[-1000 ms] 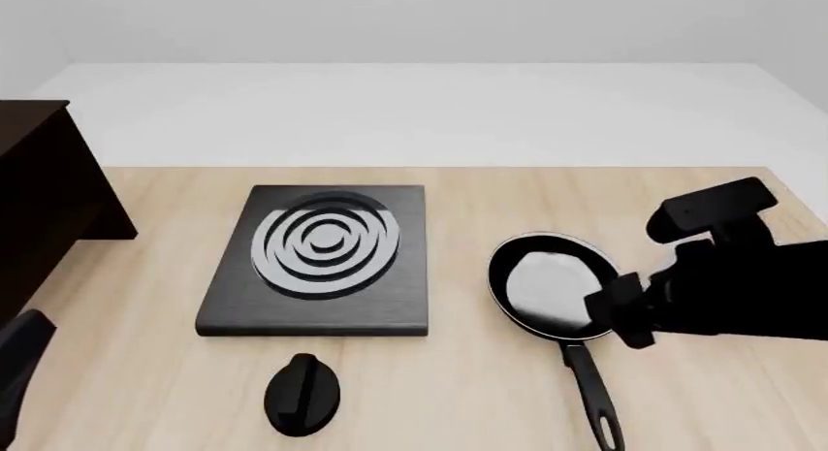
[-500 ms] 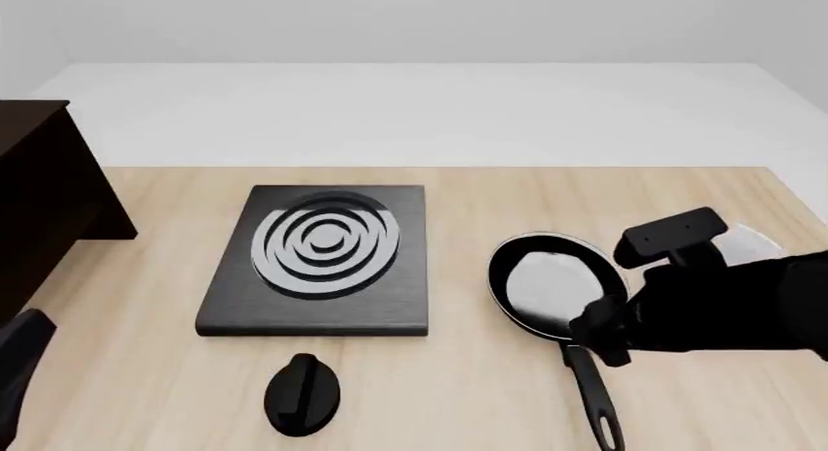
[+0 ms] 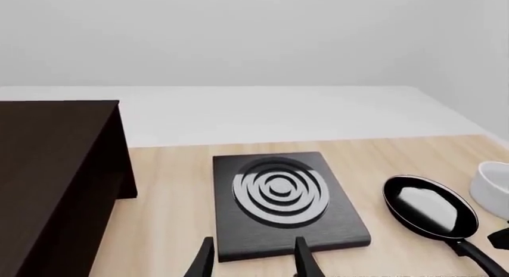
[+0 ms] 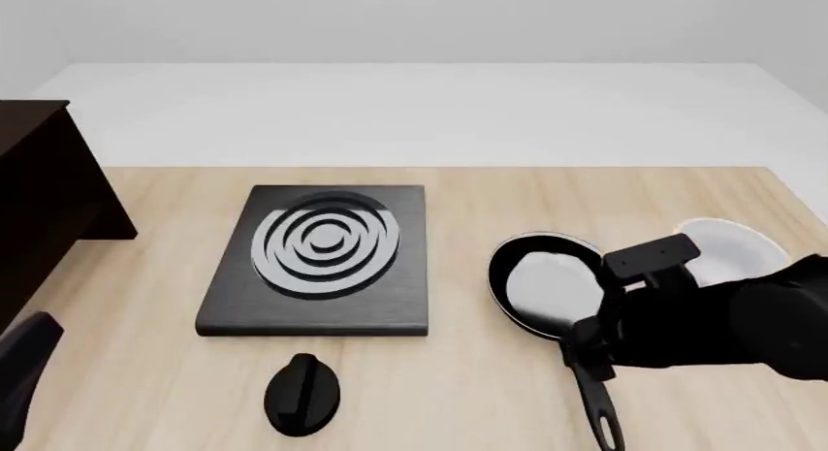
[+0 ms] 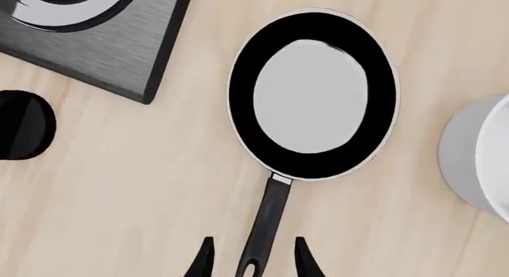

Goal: Put the frying pan on the cabinet shelf.

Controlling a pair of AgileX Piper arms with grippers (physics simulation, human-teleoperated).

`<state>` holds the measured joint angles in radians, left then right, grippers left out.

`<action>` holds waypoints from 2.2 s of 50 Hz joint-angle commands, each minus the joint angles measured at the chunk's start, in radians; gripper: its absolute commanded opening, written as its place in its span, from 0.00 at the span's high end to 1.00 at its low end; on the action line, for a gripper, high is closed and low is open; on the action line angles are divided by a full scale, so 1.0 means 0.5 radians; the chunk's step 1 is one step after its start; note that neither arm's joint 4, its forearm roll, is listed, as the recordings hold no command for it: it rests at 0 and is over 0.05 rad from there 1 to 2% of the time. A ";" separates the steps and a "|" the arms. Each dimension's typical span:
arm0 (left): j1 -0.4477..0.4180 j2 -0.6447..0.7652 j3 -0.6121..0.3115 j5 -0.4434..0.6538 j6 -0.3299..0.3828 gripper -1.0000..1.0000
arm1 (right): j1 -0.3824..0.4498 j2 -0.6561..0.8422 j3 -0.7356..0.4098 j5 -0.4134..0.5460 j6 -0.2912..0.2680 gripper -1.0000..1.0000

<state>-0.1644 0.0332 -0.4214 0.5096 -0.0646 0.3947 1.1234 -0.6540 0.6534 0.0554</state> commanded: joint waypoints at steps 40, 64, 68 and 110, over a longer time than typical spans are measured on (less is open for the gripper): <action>-0.019 -0.007 0.023 0.007 0.021 0.00 | 0.011 0.141 0.331 -0.328 0.097 0.00; -0.048 0.004 0.048 -0.004 0.008 0.00 | 0.038 0.246 0.460 -0.501 0.146 0.00; -0.055 0.002 0.051 -0.003 0.009 0.00 | 0.007 0.288 0.472 -0.548 0.124 0.00; -0.062 0.020 0.038 0.000 0.022 0.00 | -0.038 0.162 0.461 -0.484 0.144 1.00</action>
<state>-0.1943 0.0432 -0.4027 0.5097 -0.0549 0.3825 1.2569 -0.3932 0.3711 0.1332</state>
